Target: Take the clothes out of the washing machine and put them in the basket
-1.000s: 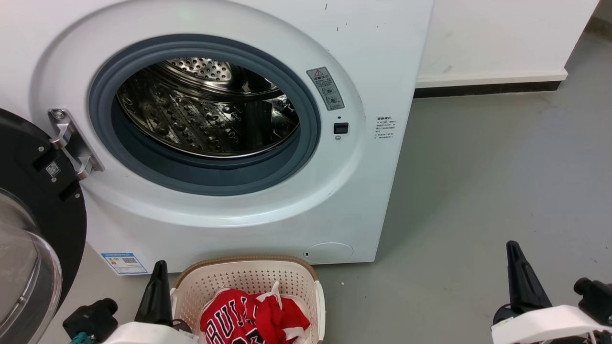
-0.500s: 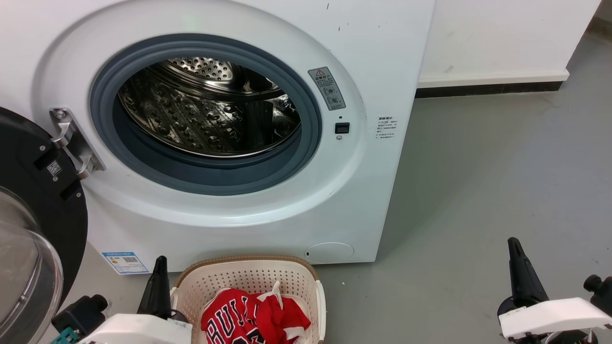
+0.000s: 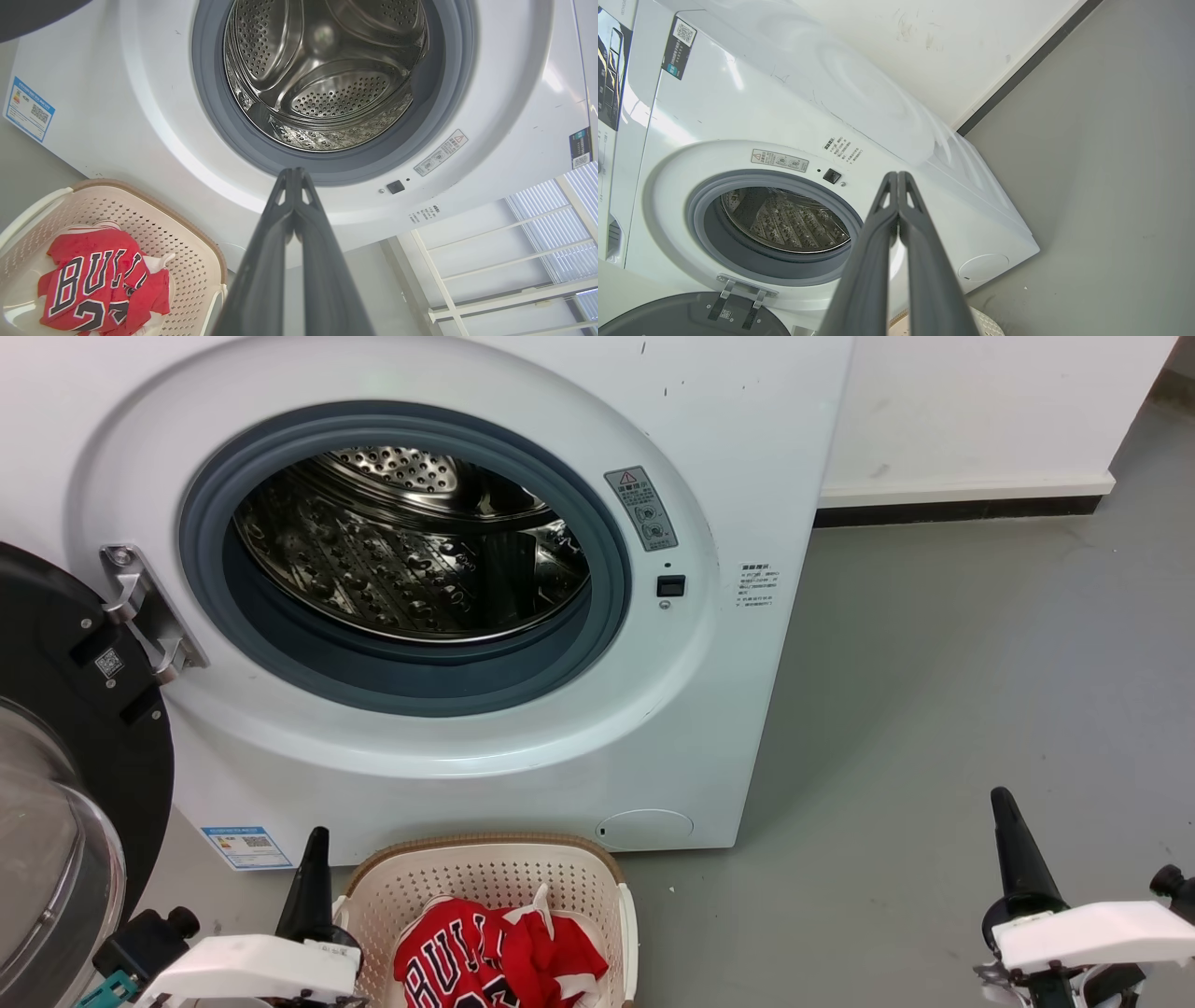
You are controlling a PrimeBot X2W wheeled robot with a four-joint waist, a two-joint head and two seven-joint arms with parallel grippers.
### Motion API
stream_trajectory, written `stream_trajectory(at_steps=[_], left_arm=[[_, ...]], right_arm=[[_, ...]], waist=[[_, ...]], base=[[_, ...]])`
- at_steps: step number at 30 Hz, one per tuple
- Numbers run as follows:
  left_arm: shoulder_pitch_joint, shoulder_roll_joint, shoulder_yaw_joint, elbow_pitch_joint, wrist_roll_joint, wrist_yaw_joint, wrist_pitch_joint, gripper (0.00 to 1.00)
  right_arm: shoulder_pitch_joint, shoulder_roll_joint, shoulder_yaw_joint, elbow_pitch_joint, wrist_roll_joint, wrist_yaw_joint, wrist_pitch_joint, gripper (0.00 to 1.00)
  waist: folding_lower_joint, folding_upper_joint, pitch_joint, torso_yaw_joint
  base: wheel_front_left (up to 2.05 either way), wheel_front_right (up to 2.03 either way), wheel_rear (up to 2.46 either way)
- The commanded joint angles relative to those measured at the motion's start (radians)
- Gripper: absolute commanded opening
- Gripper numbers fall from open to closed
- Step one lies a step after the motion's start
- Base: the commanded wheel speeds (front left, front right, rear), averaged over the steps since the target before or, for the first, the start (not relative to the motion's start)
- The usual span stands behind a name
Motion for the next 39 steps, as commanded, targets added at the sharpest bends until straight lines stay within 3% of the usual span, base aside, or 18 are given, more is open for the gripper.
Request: stream_trajectory(at_steps=[1,39], left_arm=[[-0.03,0.001,0.006,-0.005,-0.025,-0.004,0.006,0.0],[-0.088,0.0,0.024,0.047,-0.423,-0.022,0.103,0.0]], right_arm=[[-0.026,-0.008,-0.003,-0.005,0.026,0.0,0.006,0.0],[-0.075,-0.007,-0.022,0.038,0.433,0.0,0.104,0.0]], waist=[[0.0,0.0,0.0,0.0],[0.0,0.0,0.001,0.008]], base=[[0.0,0.0,0.0],[0.0,0.0,0.0]])
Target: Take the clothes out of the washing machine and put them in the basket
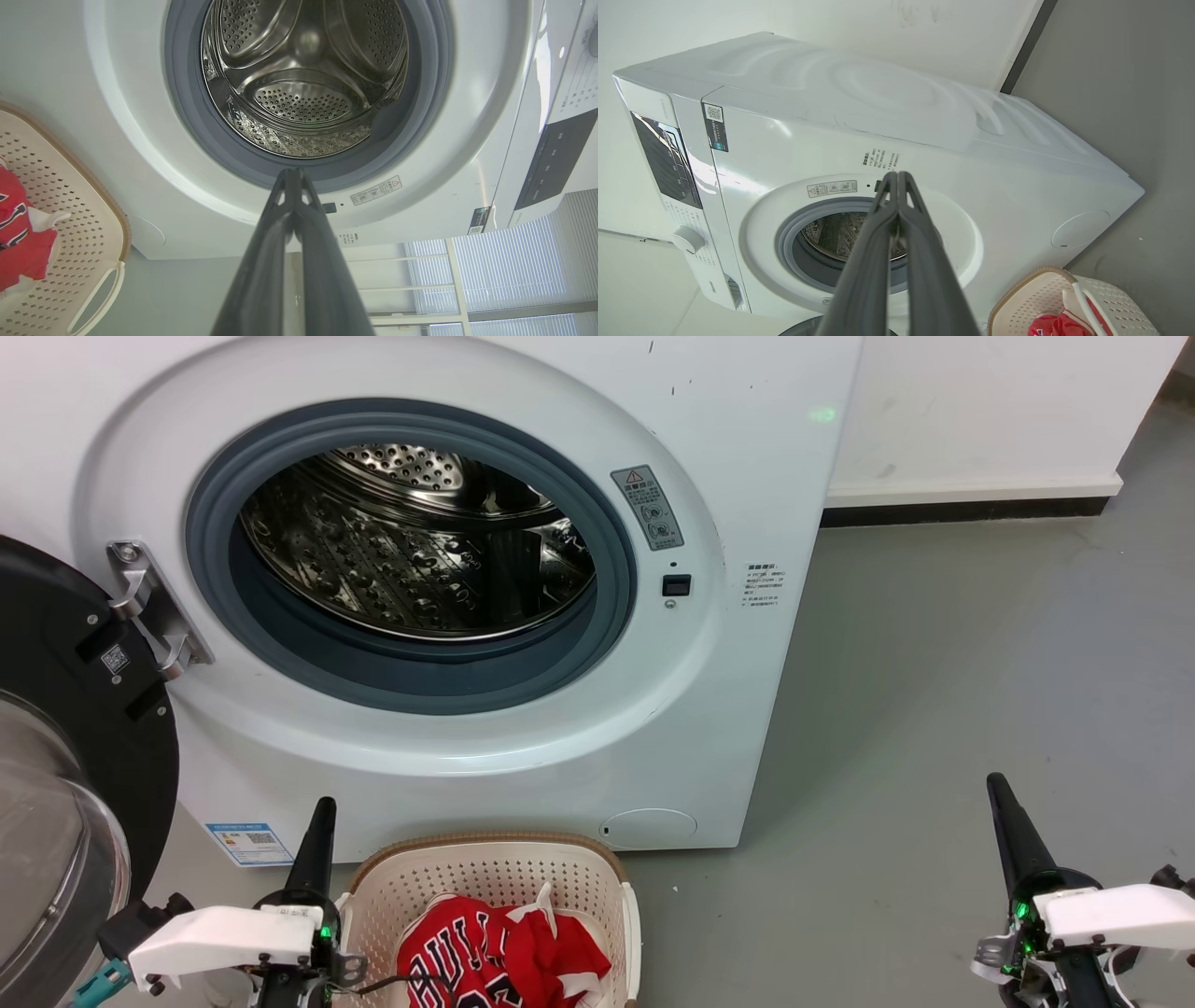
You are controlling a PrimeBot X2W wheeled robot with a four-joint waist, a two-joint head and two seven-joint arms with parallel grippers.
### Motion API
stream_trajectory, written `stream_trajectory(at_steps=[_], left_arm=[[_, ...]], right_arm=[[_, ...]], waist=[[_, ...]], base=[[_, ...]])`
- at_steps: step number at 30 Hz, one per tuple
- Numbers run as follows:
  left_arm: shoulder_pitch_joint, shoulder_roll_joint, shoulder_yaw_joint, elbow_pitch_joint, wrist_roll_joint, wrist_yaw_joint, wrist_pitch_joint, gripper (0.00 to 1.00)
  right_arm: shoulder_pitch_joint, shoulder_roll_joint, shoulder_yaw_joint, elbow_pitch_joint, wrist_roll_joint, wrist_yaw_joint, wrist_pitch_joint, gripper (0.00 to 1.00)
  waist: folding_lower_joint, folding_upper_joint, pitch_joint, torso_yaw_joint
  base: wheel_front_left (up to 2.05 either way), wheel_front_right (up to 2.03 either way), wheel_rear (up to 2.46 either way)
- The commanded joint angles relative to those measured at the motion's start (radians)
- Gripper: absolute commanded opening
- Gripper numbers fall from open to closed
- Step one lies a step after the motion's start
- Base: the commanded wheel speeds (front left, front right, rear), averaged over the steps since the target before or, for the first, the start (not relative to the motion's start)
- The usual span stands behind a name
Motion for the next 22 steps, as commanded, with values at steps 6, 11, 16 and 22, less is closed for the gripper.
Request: stream_trajectory(at_steps=[6,11,16,22], left_arm=[[-0.025,0.0,0.006,0.005,-0.066,-0.009,0.019,0.0],[-0.032,0.0,0.008,0.011,-0.108,-0.01,0.028,0.0],[-0.033,-0.001,0.009,0.015,-0.139,-0.012,0.035,0.0],[-0.042,-0.001,0.012,0.022,-0.187,-0.014,0.047,0.0]], right_arm=[[-0.031,-0.005,-0.005,0.004,0.069,0.0,0.019,0.0],[-0.032,-0.004,-0.008,0.009,0.111,0.0,0.03,0.0],[-0.037,-0.003,-0.01,0.013,0.143,0.0,0.038,0.0],[-0.045,-0.002,-0.013,0.019,0.19,0.0,0.052,0.0]], waist=[[0.0,0.0,0.0,0.001],[0.0,0.0,0.0,0.002],[0.0,0.0,0.001,0.003],[0.0,0.0,0.001,0.005]], base=[[0.0,0.0,0.0],[0.0,0.0,0.0],[0.0,0.0,0.0],[0.0,0.0,0.0]])
